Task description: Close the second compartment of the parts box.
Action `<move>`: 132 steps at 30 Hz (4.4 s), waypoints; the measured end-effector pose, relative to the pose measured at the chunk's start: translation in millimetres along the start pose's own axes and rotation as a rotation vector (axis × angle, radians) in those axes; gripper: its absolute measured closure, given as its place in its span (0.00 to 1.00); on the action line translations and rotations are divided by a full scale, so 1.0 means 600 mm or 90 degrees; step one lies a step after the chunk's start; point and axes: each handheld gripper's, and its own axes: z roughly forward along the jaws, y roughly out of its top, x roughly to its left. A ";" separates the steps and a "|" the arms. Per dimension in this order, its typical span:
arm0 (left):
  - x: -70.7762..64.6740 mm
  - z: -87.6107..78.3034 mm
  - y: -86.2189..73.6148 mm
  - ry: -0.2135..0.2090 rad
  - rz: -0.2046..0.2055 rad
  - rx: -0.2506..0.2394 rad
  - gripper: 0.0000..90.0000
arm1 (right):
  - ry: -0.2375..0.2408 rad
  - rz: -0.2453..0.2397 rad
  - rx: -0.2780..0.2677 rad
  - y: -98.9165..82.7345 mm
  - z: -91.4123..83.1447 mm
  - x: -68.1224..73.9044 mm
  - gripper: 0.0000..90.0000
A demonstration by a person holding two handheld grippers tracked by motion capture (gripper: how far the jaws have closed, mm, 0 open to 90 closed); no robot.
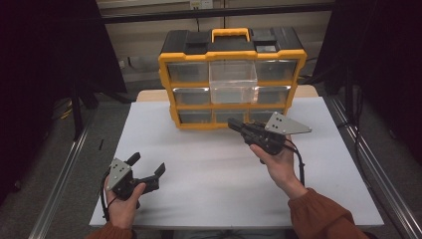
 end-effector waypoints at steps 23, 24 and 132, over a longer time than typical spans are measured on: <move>0.004 -0.001 -0.001 -0.004 -0.012 -0.008 0.04 | -0.043 0.011 -0.030 0.013 0.040 -0.043 1.00; 0.004 -0.001 -0.001 -0.004 -0.012 -0.008 0.04 | -0.047 0.009 -0.028 0.012 0.042 -0.046 1.00; 0.005 -0.005 0.002 0.004 0.002 -0.014 0.04 | -0.142 0.022 -0.010 0.006 0.090 -0.115 1.00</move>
